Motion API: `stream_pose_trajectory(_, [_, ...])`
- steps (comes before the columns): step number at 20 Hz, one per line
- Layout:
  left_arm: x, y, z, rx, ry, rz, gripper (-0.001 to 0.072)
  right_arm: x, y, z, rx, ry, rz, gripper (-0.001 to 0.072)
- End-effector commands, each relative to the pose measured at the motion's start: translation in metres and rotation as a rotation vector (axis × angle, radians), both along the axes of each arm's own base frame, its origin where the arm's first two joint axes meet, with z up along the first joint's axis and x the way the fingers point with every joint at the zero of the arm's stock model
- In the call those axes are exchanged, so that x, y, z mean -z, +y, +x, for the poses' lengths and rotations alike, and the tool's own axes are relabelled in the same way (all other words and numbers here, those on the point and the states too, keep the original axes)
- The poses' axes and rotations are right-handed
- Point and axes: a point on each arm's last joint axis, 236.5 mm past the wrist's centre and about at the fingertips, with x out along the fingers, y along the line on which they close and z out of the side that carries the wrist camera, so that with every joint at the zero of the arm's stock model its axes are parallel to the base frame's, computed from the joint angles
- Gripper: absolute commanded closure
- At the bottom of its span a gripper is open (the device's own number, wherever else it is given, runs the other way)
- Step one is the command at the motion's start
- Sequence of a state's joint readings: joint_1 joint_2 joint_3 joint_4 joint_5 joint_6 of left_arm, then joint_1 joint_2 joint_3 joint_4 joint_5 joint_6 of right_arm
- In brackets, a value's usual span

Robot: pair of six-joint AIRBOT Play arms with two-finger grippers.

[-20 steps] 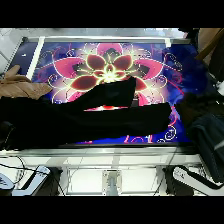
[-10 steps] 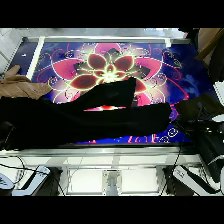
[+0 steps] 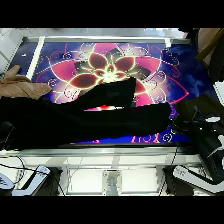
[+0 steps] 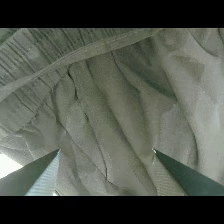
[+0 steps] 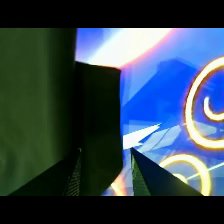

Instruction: Fold the clothes and pants, and hang the long-sleeved shirts on hangers.

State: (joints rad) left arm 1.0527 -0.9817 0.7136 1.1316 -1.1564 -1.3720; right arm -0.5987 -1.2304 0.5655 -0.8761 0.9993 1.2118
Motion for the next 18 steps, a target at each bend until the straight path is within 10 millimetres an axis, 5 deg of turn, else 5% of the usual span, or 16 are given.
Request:
stream_pose_trajectory(1, [0.0, 0.0, 0.0, 0.0, 0.0, 0.001, 0.0062, 0.003, 0.005, 0.011, 0.013, -0.037, 0.037, 0.0376])
stream_pose_trajectory(6, [0.0, 0.0, 0.0, 0.0, 0.0, 0.001, 0.0062, 0.001, 0.012, 0.026, 0.033, -0.088, 0.099, 0.0408])
stream_pose_trajectory(8, [0.0, 0.0, 0.0, 0.0, 0.0, 0.001, 0.0062, -0.001, 0.013, 0.026, 0.03, -0.091, 0.101, 0.0702])
stream_pose_trajectory(14, [0.0, 0.0, 0.0, 0.0, 0.0, 0.002, 0.0062, -0.048, -0.013, 0.039, -0.015, -0.179, -0.02, 0.0708])
stream_pose_trajectory(18, [0.0, 0.0, 0.0, 0.0, -0.001, 0.001, 0.0063, -0.094, -0.058, 0.009, -0.024, -0.15, -0.158, 0.0708])
